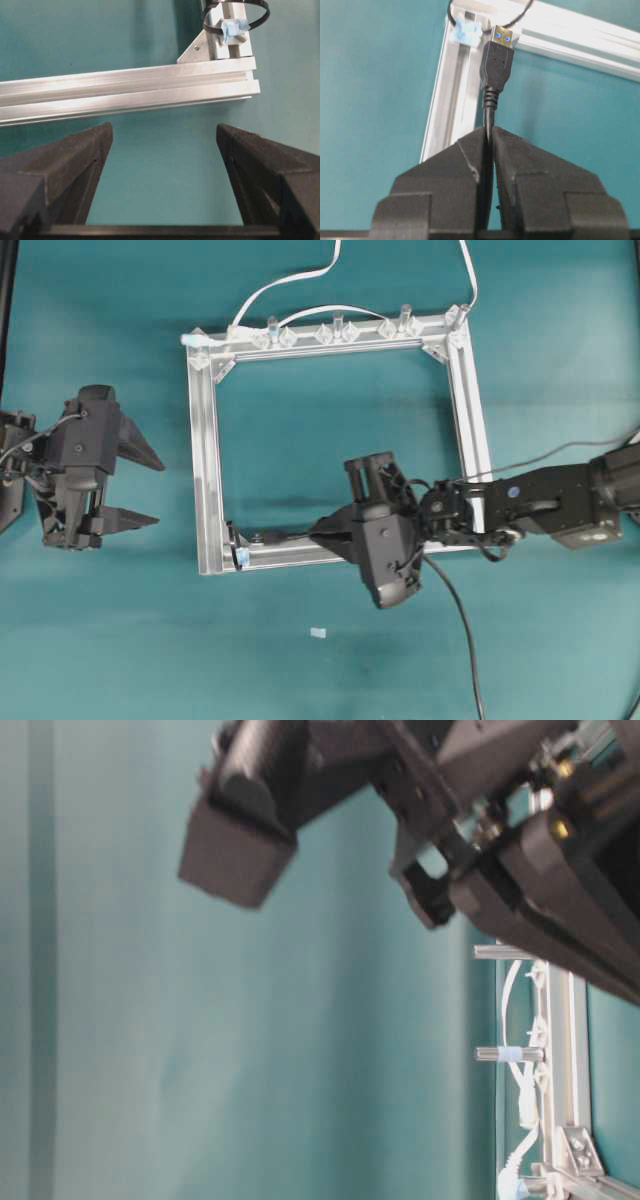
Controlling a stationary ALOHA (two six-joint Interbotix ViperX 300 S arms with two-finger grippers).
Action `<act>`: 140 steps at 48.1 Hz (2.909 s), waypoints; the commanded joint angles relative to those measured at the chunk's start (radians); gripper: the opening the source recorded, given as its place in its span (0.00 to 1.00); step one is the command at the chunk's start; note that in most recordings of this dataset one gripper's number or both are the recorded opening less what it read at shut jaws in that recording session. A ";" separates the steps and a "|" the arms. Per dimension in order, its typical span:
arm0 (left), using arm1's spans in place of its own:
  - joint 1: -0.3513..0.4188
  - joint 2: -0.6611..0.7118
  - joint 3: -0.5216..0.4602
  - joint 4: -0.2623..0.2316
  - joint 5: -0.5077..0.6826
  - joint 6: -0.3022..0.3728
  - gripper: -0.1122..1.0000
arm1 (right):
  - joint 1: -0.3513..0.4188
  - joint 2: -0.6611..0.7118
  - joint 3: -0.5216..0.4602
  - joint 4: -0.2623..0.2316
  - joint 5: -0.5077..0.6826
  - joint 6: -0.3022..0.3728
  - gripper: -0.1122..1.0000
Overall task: Insert the wire through the string loop located on the left side.
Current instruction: 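Push the USB plug through the black zip-tie loop with the right gripper, then move the left gripper in and grasp the USB plug past the loop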
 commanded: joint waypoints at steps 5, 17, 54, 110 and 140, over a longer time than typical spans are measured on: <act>-0.005 -0.002 -0.012 -0.002 -0.005 -0.006 0.88 | -0.003 0.021 -0.067 -0.025 -0.005 0.002 0.16; -0.003 -0.002 -0.012 0.000 -0.005 -0.006 0.88 | -0.005 0.055 -0.109 -0.029 -0.003 0.002 0.16; -0.005 0.000 -0.017 0.000 -0.005 -0.006 0.88 | -0.021 0.117 -0.198 -0.029 -0.002 0.000 0.16; -0.005 -0.002 -0.017 0.000 -0.005 -0.006 0.88 | -0.026 0.176 -0.295 -0.051 0.006 0.003 0.16; -0.086 0.046 -0.031 -0.008 -0.014 -0.087 0.88 | -0.026 0.175 -0.295 -0.052 0.006 0.003 0.16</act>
